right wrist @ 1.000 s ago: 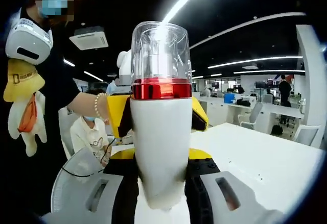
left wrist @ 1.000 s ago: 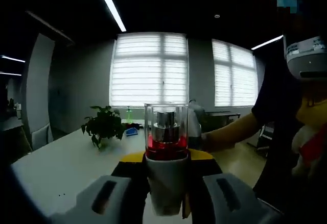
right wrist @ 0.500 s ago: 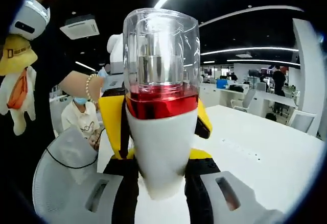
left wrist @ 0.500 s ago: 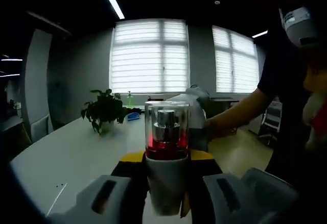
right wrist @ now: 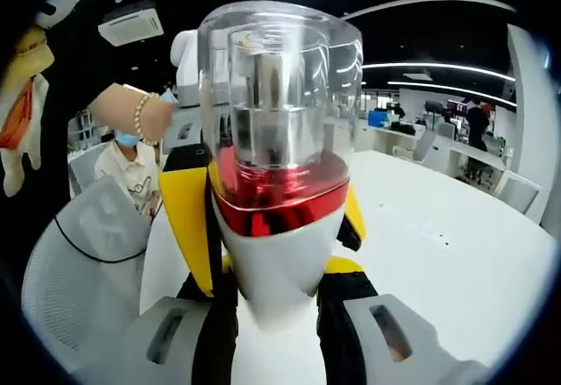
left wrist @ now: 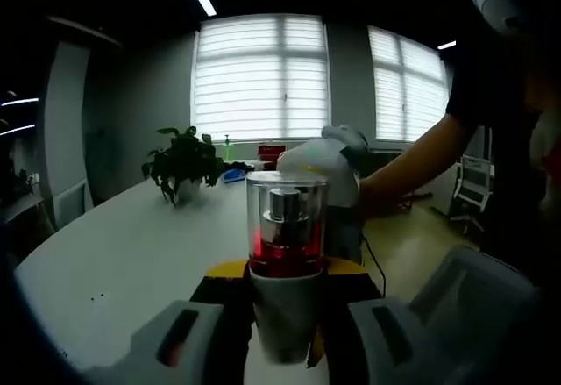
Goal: Arrange the skincare products in the storage area until every visible bottle or jar stands upright without overlapping.
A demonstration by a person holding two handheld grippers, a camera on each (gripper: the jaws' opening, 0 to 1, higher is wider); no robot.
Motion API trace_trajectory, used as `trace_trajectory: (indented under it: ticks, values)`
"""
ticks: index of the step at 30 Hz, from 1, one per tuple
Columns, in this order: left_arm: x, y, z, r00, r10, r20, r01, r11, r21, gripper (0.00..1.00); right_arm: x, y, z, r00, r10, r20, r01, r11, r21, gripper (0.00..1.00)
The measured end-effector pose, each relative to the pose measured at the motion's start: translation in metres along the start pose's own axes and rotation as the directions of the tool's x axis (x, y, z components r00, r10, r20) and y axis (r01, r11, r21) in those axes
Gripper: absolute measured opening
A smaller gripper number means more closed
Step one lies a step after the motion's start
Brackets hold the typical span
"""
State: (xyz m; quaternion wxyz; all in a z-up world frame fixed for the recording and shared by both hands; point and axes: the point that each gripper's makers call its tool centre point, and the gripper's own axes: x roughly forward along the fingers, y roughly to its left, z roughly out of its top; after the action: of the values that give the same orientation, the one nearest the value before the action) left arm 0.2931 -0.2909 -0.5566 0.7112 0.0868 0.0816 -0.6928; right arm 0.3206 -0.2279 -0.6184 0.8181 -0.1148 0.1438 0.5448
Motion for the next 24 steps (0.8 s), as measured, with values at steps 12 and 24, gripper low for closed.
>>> trace_trajectory:
  ticks: [12, 24]
  values:
    - [0.015, 0.023, -0.062, 0.995, -0.007, -0.098, 0.000, 0.998, -0.067, 0.24, 0.024, -0.016, -0.062, 0.988, -0.071, -0.139, 0.074, 0.997, 0.021, 0.34]
    - [0.022, 0.041, -0.097, 0.990, -0.013, -0.138, 0.001, 0.996, -0.088, 0.24, 0.031, -0.027, -0.094, 0.964, -0.112, -0.242, 0.124, 0.992, 0.032, 0.34]
